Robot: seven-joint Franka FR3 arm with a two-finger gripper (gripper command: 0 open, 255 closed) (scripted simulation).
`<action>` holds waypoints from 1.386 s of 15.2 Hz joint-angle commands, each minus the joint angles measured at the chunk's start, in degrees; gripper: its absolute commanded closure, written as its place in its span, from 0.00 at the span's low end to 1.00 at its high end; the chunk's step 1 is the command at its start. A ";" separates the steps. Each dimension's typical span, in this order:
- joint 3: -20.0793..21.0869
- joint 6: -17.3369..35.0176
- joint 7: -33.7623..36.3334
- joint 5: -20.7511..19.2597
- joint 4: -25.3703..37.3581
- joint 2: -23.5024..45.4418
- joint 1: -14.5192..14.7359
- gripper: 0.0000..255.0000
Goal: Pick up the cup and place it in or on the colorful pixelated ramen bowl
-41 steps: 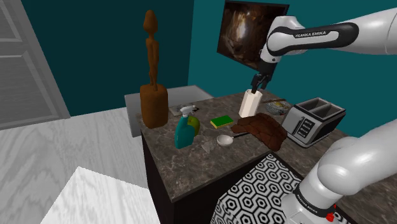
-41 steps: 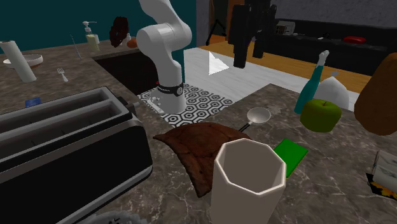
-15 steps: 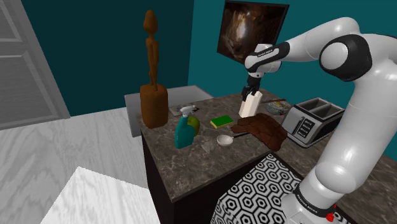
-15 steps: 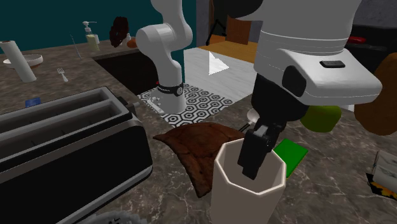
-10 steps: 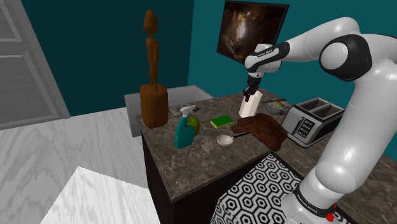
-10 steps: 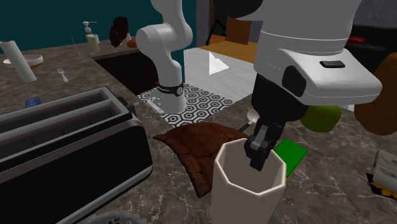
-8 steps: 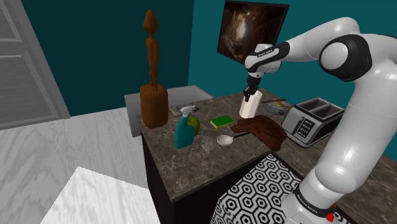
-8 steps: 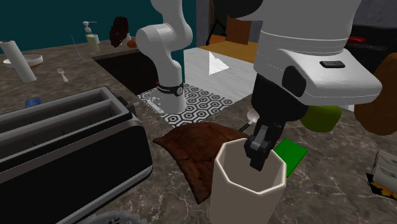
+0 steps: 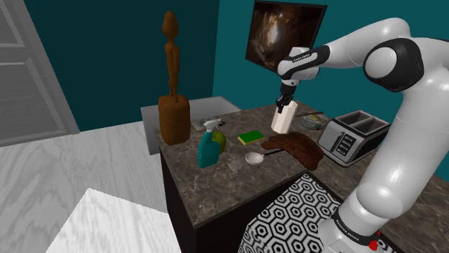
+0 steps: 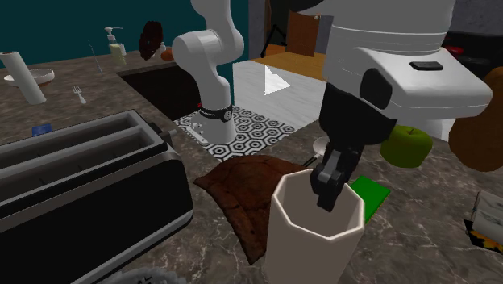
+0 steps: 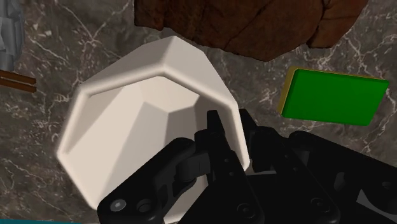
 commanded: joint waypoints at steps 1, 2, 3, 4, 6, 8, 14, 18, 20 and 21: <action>-0.02 -1.36 0.21 -0.22 0.99 -0.45 0.07 1.00; -0.04 -2.07 0.29 -0.36 1.42 -0.75 0.10 1.00; -0.07 -2.78 0.38 -0.50 1.87 -1.04 0.13 1.00; -0.09 -3.49 0.46 -0.63 2.32 -1.31 0.16 1.00; -0.12 -4.93 0.60 -0.87 3.28 -1.83 0.20 1.00; -0.15 -6.37 0.73 -1.08 4.29 -2.30 0.24 1.00; -0.20 -10.75 1.02 -1.57 7.64 -3.41 0.32 1.00; -0.22 -13.72 1.14 -1.79 10.16 -3.90 0.34 1.00; -0.23 -15.22 1.17 -1.86 11.51 -4.07 0.35 1.00; -0.24 -15.98 1.18 -1.89 12.20 -4.13 0.35 1.00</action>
